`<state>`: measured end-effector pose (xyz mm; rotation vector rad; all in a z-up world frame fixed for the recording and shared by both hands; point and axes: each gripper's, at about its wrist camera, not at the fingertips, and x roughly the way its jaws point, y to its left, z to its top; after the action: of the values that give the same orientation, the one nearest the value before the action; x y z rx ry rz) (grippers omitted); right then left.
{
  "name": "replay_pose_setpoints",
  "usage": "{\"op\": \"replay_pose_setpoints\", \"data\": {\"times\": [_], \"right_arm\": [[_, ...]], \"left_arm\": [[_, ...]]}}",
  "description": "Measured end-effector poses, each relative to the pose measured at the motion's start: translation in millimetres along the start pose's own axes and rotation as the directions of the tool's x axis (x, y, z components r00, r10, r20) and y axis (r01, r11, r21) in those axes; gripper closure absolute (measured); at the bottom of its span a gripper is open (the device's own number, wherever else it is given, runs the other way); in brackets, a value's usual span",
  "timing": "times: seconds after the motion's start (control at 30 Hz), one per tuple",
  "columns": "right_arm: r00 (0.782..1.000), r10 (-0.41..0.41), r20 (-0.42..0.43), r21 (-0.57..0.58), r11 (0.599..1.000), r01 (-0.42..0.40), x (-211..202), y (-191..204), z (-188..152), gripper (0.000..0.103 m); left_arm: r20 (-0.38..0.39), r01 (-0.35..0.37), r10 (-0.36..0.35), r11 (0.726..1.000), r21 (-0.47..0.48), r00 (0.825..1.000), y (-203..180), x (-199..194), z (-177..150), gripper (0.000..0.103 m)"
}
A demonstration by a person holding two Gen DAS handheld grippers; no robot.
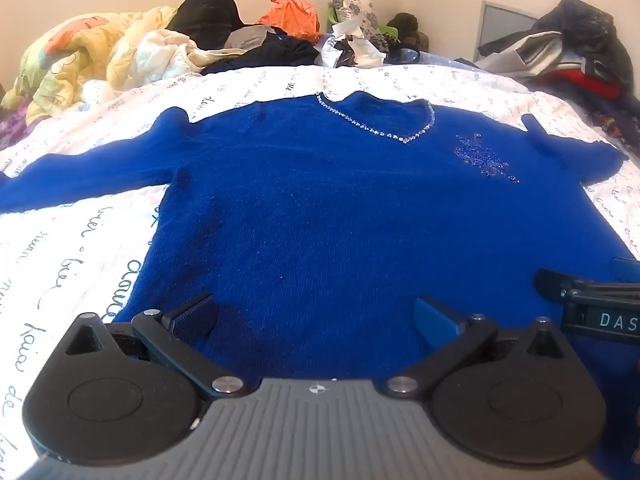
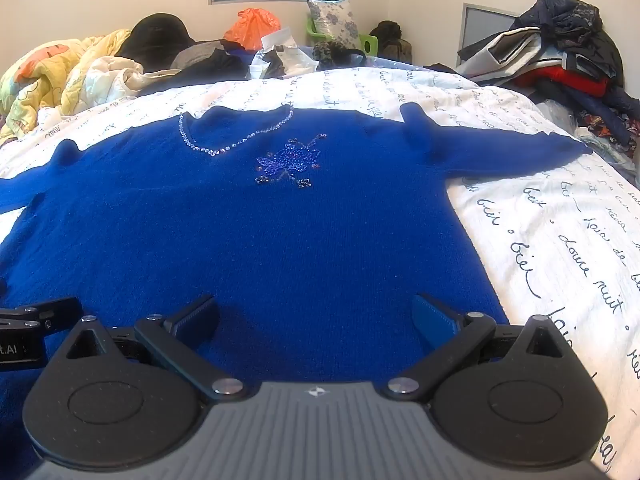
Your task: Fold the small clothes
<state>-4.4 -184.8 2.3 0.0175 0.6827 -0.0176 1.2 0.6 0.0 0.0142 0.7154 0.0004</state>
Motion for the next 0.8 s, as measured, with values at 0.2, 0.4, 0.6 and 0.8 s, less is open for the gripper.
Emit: {"op": "replay_pose_setpoints", "data": {"times": [0.2, 0.4, 0.6, 0.8], "right_arm": [[1.000, -0.001, 0.001, -0.001, 1.000, 0.001, -0.1, 0.1, -0.1, 0.000], [1.000, 0.000, 0.000, -0.001, 1.000, 0.000, 0.0, 0.1, 0.0, 0.000], [1.000, -0.001, 0.001, -0.002, 1.000, 0.001, -0.4, 0.3, -0.4, 0.000], [1.000, -0.001, 0.001, -0.002, 1.000, 0.001, -0.5, 0.4, -0.5, 0.000]], "left_arm": [[-0.008, 0.005, -0.005, 1.000, -0.004, 1.000, 2.8, -0.1, 0.0, 0.000], [0.001, -0.007, 0.007, 1.000, -0.003, 1.000, 1.6, -6.3, -0.4, 0.000], [0.008, -0.016, 0.017, 1.000, -0.010, 1.000, -2.0, -4.7, -3.0, 0.000], [0.011, -0.021, 0.021, 1.000, -0.014, 1.000, -1.5, -5.7, -4.0, 0.000]]}}
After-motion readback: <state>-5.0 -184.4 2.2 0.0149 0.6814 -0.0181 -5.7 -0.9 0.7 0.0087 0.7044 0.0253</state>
